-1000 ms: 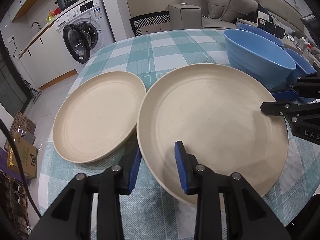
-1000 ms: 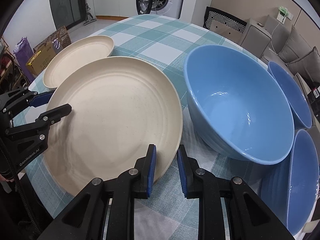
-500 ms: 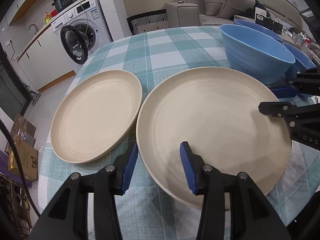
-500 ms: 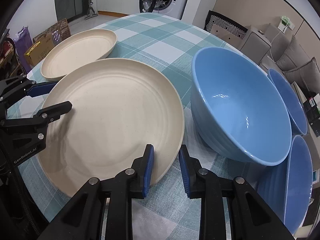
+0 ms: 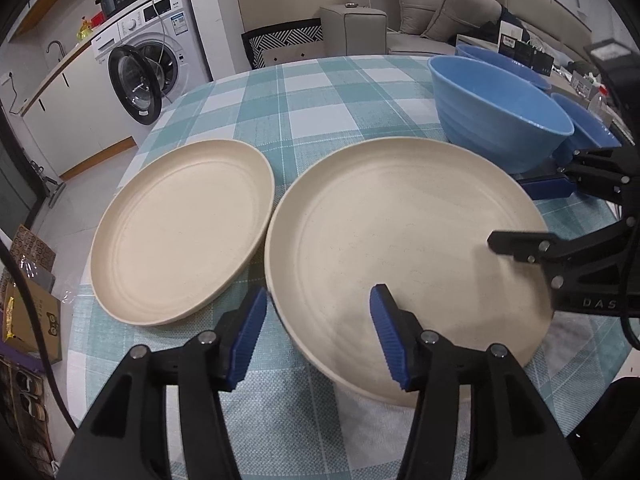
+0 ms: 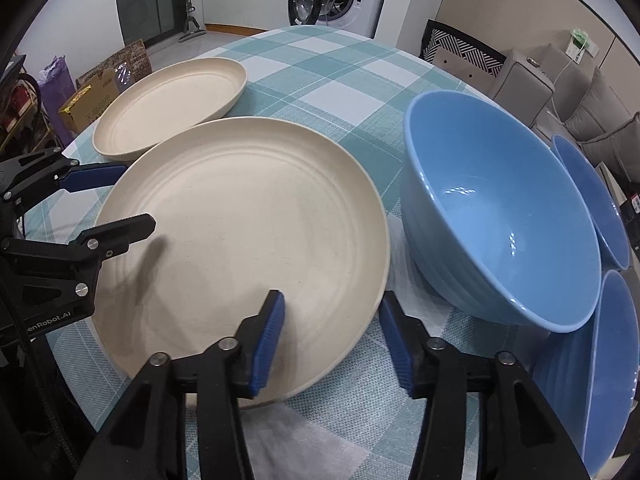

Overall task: Organize plates and bowls
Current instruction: 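Open both tools to release the plate rim and pull back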

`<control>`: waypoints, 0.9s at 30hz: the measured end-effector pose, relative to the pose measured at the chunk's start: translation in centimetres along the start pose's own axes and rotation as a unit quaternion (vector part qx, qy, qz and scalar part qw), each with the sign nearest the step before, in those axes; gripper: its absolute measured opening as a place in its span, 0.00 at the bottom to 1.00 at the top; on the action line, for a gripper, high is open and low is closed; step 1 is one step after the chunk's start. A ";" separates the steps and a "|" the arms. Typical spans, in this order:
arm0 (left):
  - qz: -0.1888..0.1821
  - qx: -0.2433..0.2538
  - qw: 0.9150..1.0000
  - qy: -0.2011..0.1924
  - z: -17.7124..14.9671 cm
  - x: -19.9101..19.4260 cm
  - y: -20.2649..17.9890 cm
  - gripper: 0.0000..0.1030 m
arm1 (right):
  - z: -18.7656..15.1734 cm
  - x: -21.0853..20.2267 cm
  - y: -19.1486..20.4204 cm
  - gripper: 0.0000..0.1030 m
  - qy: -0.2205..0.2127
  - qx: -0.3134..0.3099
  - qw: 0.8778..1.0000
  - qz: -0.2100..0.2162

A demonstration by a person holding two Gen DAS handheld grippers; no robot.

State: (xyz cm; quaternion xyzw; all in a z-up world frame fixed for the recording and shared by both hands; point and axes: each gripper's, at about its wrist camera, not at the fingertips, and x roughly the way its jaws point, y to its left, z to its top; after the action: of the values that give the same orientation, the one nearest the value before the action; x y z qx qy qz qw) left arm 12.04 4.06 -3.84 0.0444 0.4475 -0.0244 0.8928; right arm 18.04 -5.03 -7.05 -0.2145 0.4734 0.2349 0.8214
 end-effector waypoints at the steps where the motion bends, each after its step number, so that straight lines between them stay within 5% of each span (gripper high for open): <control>1: -0.001 -0.005 1.000 -0.004 0.1 -0.3 0.3 0.54 | 0.0 -0.1 0.0 0.62 -0.002 0.000 1.000 0.002; 8: -0.016 -0.039 0.999 -0.028 0.5 -2.3 2.4 0.78 | 0.4 -1.6 0.2 0.81 -0.021 -0.001 1.000 0.018; 15: -0.028 -0.057 0.997 -0.054 0.9 -4.0 3.4 0.89 | 0.4 -3.6 1.1 0.98 -0.036 -0.020 0.999 0.026; 18: -0.029 -0.064 0.995 -0.071 1.1 -5.1 3.9 1.00 | 0.6 -4.7 1.1 0.99 -0.052 -0.016 0.997 0.045; 27: -0.018 -0.097 0.990 -0.105 1.2 -7.9 7.0 1.00 | 2.1 -8.7 1.7 0.99 -0.109 -0.013 0.993 0.053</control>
State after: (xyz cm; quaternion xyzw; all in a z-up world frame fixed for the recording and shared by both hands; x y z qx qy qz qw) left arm 8.87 10.89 3.56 -0.0529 0.3524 -0.0016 0.9343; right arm 14.60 -4.08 1.37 -0.1727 0.3883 0.3060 0.8519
